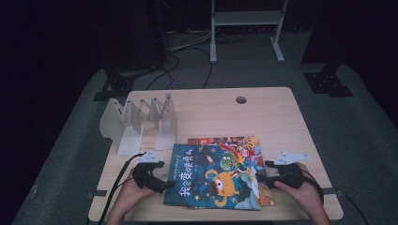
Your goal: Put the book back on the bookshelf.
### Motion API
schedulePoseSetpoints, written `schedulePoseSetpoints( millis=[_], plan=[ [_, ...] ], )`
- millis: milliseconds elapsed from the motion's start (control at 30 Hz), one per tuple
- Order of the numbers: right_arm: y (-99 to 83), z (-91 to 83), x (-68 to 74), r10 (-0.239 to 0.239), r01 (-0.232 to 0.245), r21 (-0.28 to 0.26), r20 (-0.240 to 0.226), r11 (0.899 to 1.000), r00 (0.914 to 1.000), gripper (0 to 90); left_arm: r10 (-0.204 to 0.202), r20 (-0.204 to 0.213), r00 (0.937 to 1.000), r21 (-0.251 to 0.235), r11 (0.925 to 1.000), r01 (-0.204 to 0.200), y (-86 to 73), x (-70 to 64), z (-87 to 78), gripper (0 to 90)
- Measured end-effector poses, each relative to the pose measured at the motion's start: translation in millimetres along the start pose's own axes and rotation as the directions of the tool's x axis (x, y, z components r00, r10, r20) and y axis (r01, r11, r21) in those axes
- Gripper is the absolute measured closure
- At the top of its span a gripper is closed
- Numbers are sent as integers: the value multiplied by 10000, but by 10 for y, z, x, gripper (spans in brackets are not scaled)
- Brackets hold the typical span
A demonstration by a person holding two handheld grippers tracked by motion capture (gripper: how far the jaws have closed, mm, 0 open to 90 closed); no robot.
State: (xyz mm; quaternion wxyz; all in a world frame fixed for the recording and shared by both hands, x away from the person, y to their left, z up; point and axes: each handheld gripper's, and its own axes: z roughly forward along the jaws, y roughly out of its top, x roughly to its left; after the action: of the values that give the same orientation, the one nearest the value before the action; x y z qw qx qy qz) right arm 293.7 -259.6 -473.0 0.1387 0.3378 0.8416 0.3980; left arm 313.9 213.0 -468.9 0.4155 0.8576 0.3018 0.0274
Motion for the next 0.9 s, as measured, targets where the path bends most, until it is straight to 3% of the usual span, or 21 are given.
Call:
schedulePoseSetpoints(
  millis=[500,700,900],
  plan=[
    [83,88,112,-320,320,-9,-166,9995,9993,347,-369,690,9969,11,9993,369,-41,40,24,0],
    [134,150,212,-608,608,-14,-490,9982,9969,345,-535,480,9974,263,9983,523,-33,60,-24,0],
    [138,157,232,-620,621,-10,-504,9981,9968,353,-654,395,9971,397,9972,638,-1,49,-47,0]
  ],
)
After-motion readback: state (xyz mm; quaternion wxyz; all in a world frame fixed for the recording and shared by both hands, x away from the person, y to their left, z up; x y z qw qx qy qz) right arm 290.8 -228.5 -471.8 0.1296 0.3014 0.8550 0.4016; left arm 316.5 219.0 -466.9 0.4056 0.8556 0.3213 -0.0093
